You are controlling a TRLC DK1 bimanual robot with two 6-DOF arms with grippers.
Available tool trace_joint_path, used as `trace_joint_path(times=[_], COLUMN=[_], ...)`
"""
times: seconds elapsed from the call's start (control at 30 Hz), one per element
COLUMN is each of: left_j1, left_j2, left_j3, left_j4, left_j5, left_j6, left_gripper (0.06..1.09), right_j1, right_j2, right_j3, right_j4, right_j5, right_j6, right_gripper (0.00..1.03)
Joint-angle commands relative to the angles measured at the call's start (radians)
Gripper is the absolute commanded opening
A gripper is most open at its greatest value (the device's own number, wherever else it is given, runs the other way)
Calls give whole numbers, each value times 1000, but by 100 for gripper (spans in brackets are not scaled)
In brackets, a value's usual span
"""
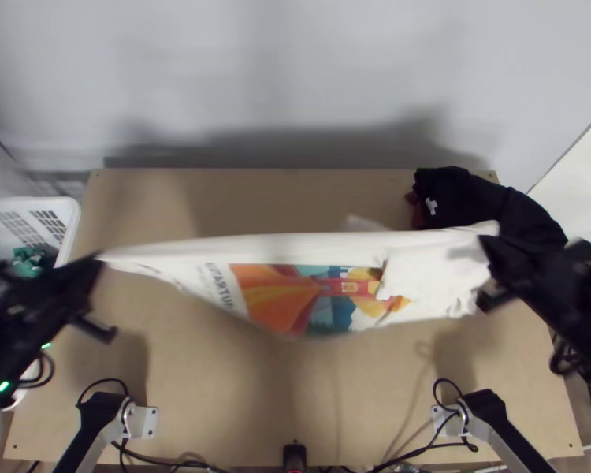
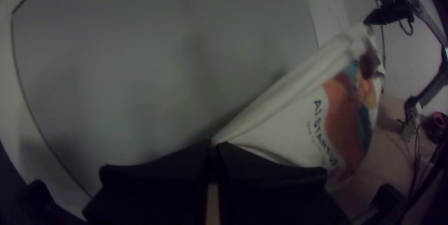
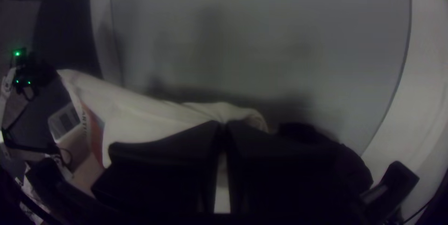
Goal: Fold the t-shirt
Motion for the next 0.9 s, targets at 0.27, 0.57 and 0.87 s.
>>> trace_joint_path(times=[0.27,0.57,0.87], left_j1=[152,158,193], left_j2=[-86,-112,-147], left_j3=[142,250,312], left_j4=[92,8,48], left_j5=[9,26,60], left_j6=[-78,-94,-148], left_gripper=[10,10,10], right_j1=[25,33,-1], right_j2=[-225,-199,-216], right_j3=[-190,56,160], right_j4=[83,-4,-12], right_j5=[-45,-62,-89], right_j6=[167,179,231], right_gripper=[3,3,3])
